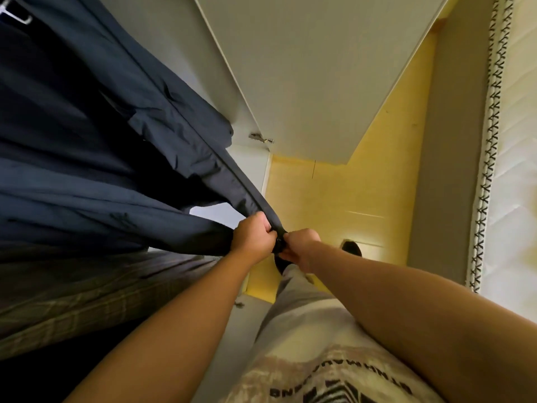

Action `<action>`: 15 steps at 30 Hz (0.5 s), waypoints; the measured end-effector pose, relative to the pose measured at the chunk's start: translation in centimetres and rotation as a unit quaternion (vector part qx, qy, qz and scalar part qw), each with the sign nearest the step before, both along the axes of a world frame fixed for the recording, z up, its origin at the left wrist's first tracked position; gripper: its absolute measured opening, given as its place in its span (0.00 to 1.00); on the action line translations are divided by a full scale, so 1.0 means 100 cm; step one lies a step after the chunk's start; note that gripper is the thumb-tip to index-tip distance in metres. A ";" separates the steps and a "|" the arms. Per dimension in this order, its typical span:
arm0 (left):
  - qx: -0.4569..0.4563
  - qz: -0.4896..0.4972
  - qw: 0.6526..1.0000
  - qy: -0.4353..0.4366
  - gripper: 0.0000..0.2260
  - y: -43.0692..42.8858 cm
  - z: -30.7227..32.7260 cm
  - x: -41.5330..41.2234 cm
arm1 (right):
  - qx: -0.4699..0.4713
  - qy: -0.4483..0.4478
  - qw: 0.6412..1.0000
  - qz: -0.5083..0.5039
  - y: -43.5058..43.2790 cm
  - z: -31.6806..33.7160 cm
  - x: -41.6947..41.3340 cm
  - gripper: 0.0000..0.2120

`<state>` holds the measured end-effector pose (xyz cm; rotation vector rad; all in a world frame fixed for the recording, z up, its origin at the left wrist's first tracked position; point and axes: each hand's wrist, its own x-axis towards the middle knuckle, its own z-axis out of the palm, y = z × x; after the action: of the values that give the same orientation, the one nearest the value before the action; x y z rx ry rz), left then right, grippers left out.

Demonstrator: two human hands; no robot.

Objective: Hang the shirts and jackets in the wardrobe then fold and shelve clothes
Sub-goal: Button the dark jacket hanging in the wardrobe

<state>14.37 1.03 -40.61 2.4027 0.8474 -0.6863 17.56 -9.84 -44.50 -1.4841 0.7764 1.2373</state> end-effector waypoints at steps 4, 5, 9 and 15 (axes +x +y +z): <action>0.030 -0.057 0.997 0.042 0.08 -0.012 -0.017 0.001 | -0.022 -0.053 0.994 0.088 -0.002 -0.023 -0.016 0.05; 0.040 -0.054 0.996 0.051 0.07 -0.014 -0.020 0.002 | -0.017 -0.060 0.996 0.070 -0.002 -0.028 -0.021 0.05; 0.055 0.004 0.996 0.072 0.09 -0.014 -0.029 0.006 | -0.056 -0.084 0.991 0.086 0.006 -0.041 -0.034 0.05; 0.032 0.137 0.987 0.077 0.06 0.000 -0.029 0.009 | -0.031 -0.127 0.987 0.091 0.013 -0.038 -0.031 0.03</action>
<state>15.28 1.00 -43.47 2.2481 1.2524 -0.7495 14.48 -8.58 -48.29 -1.7549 0.5235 1.1348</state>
